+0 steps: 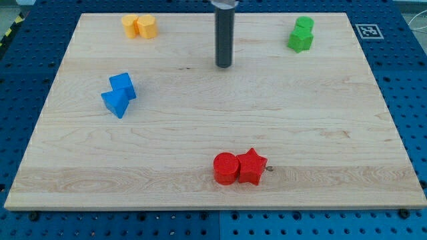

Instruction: Push the green star a bit left

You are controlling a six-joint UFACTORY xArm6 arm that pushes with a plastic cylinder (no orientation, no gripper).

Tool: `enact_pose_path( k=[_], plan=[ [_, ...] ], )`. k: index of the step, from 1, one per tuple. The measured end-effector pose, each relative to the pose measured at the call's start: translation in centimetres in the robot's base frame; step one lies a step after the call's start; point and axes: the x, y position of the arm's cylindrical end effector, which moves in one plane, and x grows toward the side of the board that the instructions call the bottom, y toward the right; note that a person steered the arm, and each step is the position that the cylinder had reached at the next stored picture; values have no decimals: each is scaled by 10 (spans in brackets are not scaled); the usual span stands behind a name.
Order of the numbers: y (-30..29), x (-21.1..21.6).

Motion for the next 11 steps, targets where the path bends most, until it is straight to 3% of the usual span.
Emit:
enact_pose_path(
  k=[5,9,11],
  plan=[
    [246,-7],
    [254,-37],
    [215,-49]
  ],
)
